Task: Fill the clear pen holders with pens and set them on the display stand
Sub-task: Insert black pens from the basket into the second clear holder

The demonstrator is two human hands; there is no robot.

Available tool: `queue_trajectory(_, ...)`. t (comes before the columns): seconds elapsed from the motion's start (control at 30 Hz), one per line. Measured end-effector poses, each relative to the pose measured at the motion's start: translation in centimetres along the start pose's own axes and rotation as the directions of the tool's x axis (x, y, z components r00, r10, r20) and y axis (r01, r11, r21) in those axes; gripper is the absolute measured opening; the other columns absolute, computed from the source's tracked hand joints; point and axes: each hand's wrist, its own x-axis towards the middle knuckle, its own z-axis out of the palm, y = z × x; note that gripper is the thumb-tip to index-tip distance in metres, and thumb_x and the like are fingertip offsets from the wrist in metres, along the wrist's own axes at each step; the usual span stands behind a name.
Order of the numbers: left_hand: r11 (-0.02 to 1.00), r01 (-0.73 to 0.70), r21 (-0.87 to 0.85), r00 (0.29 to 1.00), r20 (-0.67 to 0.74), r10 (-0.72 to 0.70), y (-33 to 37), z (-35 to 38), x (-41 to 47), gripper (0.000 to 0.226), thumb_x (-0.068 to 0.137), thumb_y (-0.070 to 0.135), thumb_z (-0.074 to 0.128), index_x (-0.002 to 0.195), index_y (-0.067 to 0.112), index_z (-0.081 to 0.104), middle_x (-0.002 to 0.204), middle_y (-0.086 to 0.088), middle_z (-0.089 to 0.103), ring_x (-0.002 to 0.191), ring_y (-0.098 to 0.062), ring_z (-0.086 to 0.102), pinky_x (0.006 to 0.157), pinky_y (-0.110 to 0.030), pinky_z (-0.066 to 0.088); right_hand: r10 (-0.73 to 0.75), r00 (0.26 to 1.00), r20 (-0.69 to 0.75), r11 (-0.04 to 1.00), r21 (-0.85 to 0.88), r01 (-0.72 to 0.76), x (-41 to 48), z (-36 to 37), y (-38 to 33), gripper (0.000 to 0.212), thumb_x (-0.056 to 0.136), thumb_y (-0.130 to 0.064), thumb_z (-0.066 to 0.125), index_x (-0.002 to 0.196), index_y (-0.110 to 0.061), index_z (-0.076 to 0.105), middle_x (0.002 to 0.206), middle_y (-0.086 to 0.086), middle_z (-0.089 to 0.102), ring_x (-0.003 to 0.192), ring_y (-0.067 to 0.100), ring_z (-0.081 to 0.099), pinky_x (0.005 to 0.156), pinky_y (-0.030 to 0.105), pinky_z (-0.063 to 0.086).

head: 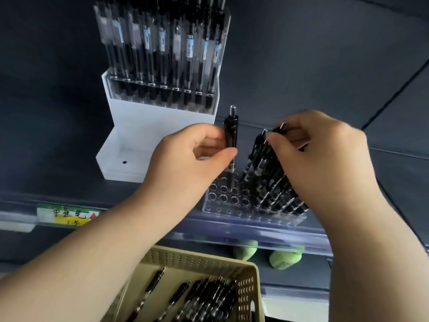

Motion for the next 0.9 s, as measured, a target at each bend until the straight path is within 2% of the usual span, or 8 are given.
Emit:
queue_trajectory(0.07, 1.000, -0.001, -0.006, 1.000, 0.005, 0.001, 0.1, 0.2, 0.0, 0.016, 0.076, 0.020, 0.074, 0.091, 0.025, 0.069, 0.084, 0.016, 0.071, 0.079, 0.003, 0.066, 0.074, -0.012, 0.052, -0.006, 1.000, 0.014, 1.000, -0.002, 0.006, -0.1, 0.1, 0.0, 0.013, 0.084, -0.028, 0.066, 0.096, -0.023, 0.066, 0.067, -0.023, 0.050, 0.076, 0.011, 0.059, 0.062, 0.014, 0.042)
queue_trajectory(0.17, 1.000, 0.007, -0.027, 1.000, 0.014, -0.007, 0.2, 0.4, -0.2, 0.016, 0.077, 0.019, 0.073, 0.092, 0.023, 0.069, 0.084, 0.015, 0.071, 0.079, 0.002, 0.066, 0.076, -0.015, 0.053, -0.036, 0.999, 0.004, 0.999, -0.012, 0.036, -0.3, 0.5, 0.1, 0.014, 0.083, -0.022, 0.067, 0.097, -0.021, 0.067, 0.071, -0.016, 0.056, 0.084, 0.017, 0.061, 0.077, 0.030, 0.050)
queue_trajectory(0.27, 0.999, 0.007, -0.038, 1.000, 0.025, -0.006, 0.3, 0.7, -0.4, 0.016, 0.077, 0.019, 0.073, 0.092, 0.022, 0.070, 0.084, 0.013, 0.071, 0.080, 0.001, 0.066, 0.077, -0.016, 0.053, -0.058, 0.998, 0.000, 0.998, -0.009, 0.058, -0.4, 0.6, 0.2, 0.017, 0.083, -0.017, 0.066, 0.099, -0.020, 0.068, 0.073, -0.015, 0.059, 0.088, 0.021, 0.061, 0.081, 0.040, 0.051)
queue_trajectory(0.5, 0.998, -0.006, -0.058, 0.999, 0.034, 0.008, 0.4, 0.9, -0.8, 0.015, 0.076, 0.016, 0.074, 0.090, 0.021, 0.069, 0.081, 0.012, 0.071, 0.077, 0.002, 0.066, 0.074, -0.012, 0.051, -0.128, 0.991, -0.033, 0.991, -0.039, 0.126, -0.6, 0.8, 0.7, 0.016, 0.081, -0.010, 0.066, 0.089, -0.021, 0.074, 0.079, -0.006, 0.070, 0.083, 0.026, 0.063, 0.079, 0.044, 0.051)
queue_trajectory(0.73, 0.998, -0.029, -0.056, 0.998, 0.061, 0.032, 0.3, 1.5, -0.9, 0.019, 0.076, 0.012, 0.075, 0.079, 0.028, 0.066, 0.075, 0.015, 0.069, 0.071, 0.005, 0.064, 0.065, -0.005, 0.045, -0.151, 0.985, -0.079, 0.988, -0.035, 0.149, -0.5, 0.7, 0.8, 0.015, 0.080, -0.011, 0.065, 0.087, -0.021, 0.074, 0.078, -0.005, 0.070, 0.081, 0.025, 0.063, 0.077, 0.042, 0.052)
queue_trajectory(0.9, 0.999, -0.049, -0.012, 0.995, 0.091, 0.050, 0.1, 2.4, -0.7, 0.022, 0.076, 0.012, 0.075, 0.080, 0.031, 0.064, 0.078, 0.015, 0.069, 0.072, 0.003, 0.064, 0.067, -0.005, 0.047, -0.136, 0.987, -0.083, 0.990, -0.032, 0.134, -0.5, 0.6, 0.7, 0.015, 0.081, -0.013, 0.064, 0.088, -0.022, 0.074, 0.080, -0.005, 0.070, 0.082, 0.023, 0.063, 0.079, 0.040, 0.051)
